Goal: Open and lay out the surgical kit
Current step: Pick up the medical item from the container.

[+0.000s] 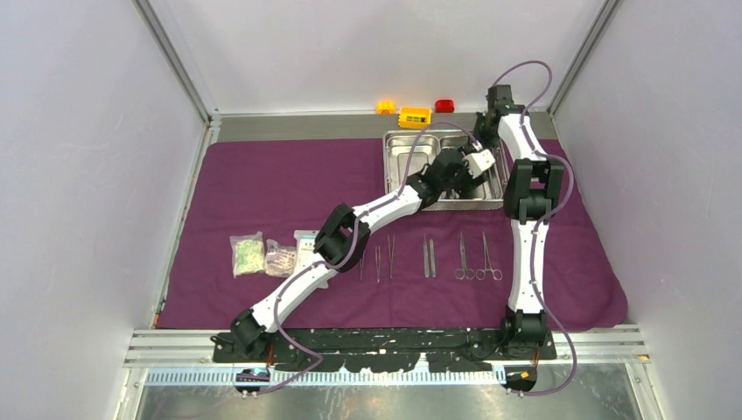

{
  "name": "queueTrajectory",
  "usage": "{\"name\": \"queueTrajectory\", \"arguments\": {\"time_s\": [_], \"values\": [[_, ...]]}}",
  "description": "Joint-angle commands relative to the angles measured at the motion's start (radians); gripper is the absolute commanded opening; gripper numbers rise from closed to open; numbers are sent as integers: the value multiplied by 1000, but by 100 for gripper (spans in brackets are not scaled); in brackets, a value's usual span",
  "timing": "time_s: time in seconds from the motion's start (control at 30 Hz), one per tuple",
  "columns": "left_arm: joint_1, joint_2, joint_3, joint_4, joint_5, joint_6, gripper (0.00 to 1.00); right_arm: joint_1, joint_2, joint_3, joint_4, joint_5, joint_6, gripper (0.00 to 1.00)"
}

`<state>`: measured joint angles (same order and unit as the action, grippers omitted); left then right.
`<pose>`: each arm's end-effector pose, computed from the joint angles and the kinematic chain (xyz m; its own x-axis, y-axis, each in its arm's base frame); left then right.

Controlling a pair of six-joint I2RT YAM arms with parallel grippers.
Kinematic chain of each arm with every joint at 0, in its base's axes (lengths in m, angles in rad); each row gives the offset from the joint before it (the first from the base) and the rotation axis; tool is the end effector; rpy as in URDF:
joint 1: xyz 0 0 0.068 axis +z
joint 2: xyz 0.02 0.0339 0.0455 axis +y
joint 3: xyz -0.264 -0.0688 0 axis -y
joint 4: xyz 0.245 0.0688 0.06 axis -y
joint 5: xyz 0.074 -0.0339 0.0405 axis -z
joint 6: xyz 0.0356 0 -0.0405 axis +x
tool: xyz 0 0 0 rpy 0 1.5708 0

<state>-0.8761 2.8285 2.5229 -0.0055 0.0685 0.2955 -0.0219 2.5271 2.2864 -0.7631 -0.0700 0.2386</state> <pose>0.3996 -0.4833 0.1448 0.0479 0.3964 -0.9168 0.8302 0.4946 0.2572 0.5467 -0.0095 0.1732 -0.8231 0.2538 -0.5079 0.1840 0.9655 0.1843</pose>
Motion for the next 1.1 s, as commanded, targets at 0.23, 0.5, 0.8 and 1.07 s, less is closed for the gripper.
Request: {"name": "queueTrajectory", "arguments": {"time_s": [0.23, 0.5, 0.8, 1.07], "values": [[-7, 59, 75, 137, -47, 15, 58, -11, -4, 0, -101, 10, -11, 0], [-17, 85, 82, 199, -32, 64, 56, -15, -2, 3, -109, 8, -14, 0], [-16, 110, 81, 262, -15, 145, 55, -15, 9, 22, -134, 5, -21, 0], [-15, 121, 66, 291, 13, 222, 48, -16, 16, 32, -146, 6, -28, 0]]}}
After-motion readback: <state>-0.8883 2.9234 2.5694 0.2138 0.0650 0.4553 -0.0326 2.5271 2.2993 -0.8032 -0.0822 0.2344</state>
